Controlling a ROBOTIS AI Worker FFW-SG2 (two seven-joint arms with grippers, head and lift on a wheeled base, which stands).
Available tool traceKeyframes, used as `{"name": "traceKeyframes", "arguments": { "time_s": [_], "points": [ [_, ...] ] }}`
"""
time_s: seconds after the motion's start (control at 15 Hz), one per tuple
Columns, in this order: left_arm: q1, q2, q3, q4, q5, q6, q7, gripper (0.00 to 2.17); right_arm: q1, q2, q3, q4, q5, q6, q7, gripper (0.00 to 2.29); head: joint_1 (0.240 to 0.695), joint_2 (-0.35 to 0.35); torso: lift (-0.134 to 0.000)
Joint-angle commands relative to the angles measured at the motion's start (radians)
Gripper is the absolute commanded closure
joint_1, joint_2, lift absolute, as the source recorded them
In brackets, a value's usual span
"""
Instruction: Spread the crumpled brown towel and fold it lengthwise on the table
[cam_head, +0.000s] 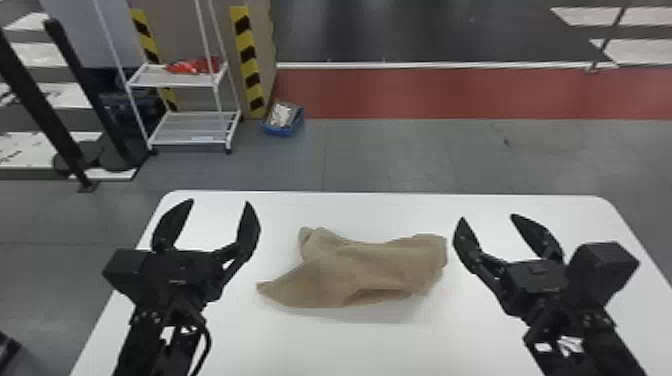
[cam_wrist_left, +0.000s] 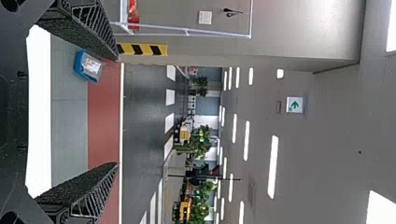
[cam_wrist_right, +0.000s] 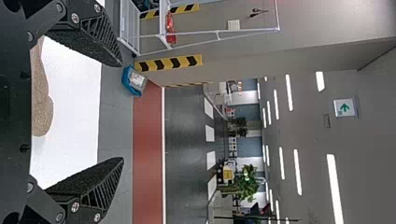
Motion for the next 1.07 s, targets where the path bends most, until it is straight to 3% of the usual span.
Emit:
{"name": "traceKeyframes", "arguments": {
  "time_s": [0.0,0.8,1.0],
  "points": [
    [0.0,0.0,0.0,0.0,0.0,-0.001,-0.001,0.08,0.009,0.0,-0.003,-0.018,0.0,0.007,0.001,0.19,0.695,0.038,0.0],
    [-0.005,0.0,-0.005,0.0,-0.006,0.002,-0.005,0.08,0.015,0.0,-0.009,-0.023,0.0,0.013,-0.001,0.19,0.695,0.031,0.0],
    [-0.049,-0.001,0.003,0.032,-0.009,0.205,-0.005,0.08,0.015,0.0,-0.009,-0.014,0.008,-0.021,-0.001,0.19,0.695,0.028,0.0]
  ]
}}
